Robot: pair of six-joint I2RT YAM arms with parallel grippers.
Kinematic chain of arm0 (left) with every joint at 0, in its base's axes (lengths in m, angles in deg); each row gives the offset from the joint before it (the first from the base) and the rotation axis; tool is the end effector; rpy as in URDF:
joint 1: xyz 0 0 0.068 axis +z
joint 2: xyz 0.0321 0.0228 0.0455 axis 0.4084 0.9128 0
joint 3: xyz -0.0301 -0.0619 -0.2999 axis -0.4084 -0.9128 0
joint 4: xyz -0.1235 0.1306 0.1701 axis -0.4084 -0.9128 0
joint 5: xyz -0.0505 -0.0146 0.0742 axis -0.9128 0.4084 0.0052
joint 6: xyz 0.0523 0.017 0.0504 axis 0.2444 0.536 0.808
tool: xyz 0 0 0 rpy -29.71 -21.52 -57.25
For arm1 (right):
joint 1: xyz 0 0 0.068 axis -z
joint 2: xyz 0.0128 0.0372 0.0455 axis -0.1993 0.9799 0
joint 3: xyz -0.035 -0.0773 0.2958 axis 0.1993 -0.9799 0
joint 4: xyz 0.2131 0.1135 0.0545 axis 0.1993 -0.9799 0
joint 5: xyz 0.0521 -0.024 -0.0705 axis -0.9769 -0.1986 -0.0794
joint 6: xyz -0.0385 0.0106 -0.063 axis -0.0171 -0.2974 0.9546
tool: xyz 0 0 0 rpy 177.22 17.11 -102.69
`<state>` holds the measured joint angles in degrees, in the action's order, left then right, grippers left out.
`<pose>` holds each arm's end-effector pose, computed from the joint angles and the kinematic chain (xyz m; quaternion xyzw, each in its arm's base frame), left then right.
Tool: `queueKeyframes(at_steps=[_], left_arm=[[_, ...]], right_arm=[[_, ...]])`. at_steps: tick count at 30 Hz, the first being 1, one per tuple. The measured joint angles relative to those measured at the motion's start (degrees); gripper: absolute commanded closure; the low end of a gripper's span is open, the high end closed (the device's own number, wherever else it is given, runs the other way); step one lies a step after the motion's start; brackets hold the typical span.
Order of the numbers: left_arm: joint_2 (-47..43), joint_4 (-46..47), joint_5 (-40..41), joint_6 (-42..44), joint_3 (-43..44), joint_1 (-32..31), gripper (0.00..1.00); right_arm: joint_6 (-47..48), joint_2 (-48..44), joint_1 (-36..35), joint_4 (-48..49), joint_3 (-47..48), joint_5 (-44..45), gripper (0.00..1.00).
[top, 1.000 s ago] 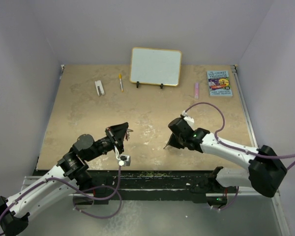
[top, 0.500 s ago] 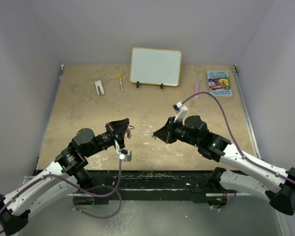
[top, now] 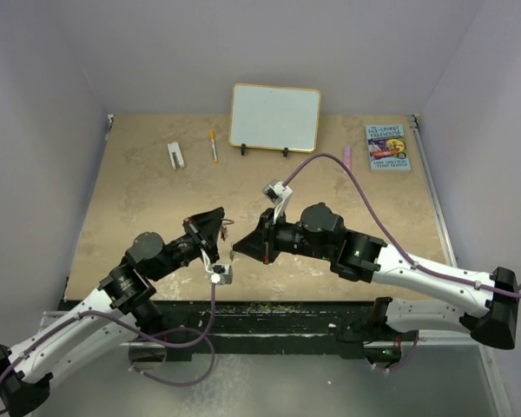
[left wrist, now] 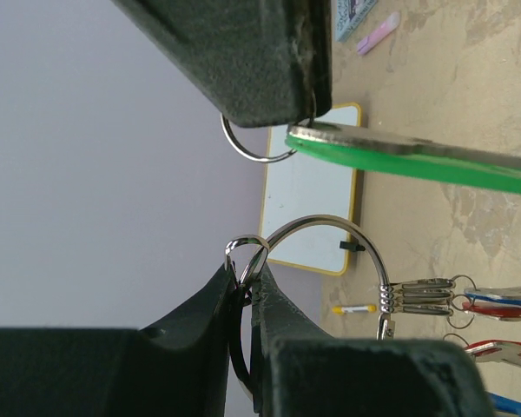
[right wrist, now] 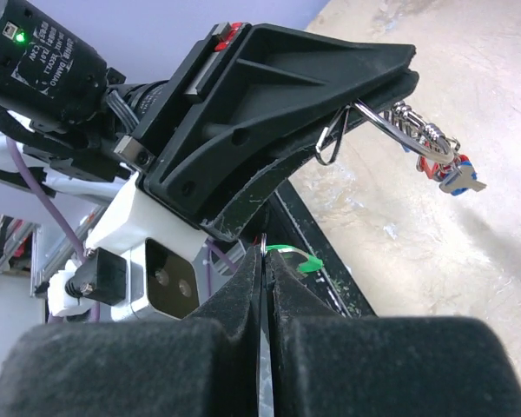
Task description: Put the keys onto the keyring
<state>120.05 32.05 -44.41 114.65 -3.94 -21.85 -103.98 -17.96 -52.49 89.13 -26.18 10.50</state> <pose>0.0847 -0.1007 0.3029 0.6520 0.3069 0.1266 0.6817 0.1053 0.2314 0.3897 -0.1983 0.7071 0.5531 0.3934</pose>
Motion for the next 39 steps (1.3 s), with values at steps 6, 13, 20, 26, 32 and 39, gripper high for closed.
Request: queueKeyframes(at_steps=[6,13,20,26,32,39], left_arm=[[-3.91,4.72,-1.51,2.51,-3.87,0.0,0.96],[-3.85,10.19,-2.36,5.79,-6.8,-0.22,0.96],[-2.97,15.1,-3.69,9.55,-9.01,-0.24,0.96],[-2.64,17.57,-4.39,13.73,-10.08,-0.26,0.96],[-3.52,18.78,-5.57,18.36,-12.15,-0.26,0.96],[-4.52,19.3,-7.34,22.77,-13.42,-0.33,0.96]], right_arm=[[-0.04,0.0,-0.26,0.09,0.85,0.0,1.0],[-1.27,0.15,-0.85,-0.07,3.63,0.02,1.0],[-4.24,2.45,-0.9,-1.62,6.16,0.79,1.0],[-8.74,4.44,-0.9,-5.7,7.74,1.14,1.0],[-13.79,4.24,-0.9,-8.85,7.74,2.56,1.0],[-18.01,2.29,-0.11,-11.93,7.39,4.66,1.0]])
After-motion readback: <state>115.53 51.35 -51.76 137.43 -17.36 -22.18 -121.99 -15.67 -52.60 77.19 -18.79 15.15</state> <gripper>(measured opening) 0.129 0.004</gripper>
